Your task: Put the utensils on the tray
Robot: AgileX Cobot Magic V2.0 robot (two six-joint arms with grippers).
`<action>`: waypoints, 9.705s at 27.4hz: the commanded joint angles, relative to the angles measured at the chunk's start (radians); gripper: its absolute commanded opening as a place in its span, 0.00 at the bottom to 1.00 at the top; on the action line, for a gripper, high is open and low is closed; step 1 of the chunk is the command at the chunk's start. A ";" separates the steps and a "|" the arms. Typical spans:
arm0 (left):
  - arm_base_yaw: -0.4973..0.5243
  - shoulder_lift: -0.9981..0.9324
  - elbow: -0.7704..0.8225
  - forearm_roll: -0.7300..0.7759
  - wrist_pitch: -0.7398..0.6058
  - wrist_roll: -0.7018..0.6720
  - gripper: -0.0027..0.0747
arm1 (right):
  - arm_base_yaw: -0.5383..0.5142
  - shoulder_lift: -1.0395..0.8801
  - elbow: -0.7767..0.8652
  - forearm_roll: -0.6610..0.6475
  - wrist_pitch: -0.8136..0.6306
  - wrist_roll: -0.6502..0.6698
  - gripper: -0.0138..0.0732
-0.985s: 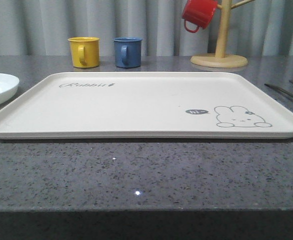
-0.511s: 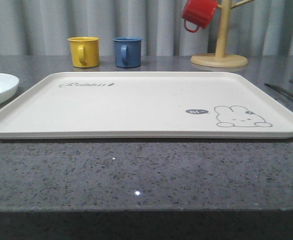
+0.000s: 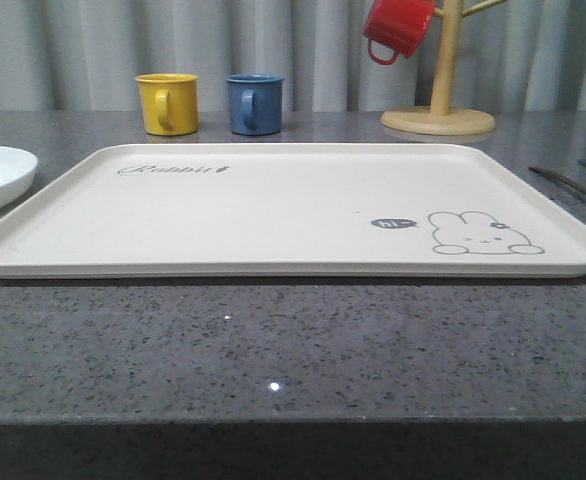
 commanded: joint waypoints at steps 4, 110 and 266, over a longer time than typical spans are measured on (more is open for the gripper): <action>0.002 0.168 -0.119 0.082 0.100 -0.002 0.61 | -0.002 0.011 -0.033 -0.010 -0.083 -0.013 0.68; -0.504 0.394 -0.331 0.117 0.339 -0.043 0.51 | -0.002 0.011 -0.033 0.000 -0.096 -0.013 0.68; -0.508 0.217 -0.211 0.114 0.344 -0.043 0.51 | 0.107 1.114 -0.803 0.077 0.585 -0.030 0.20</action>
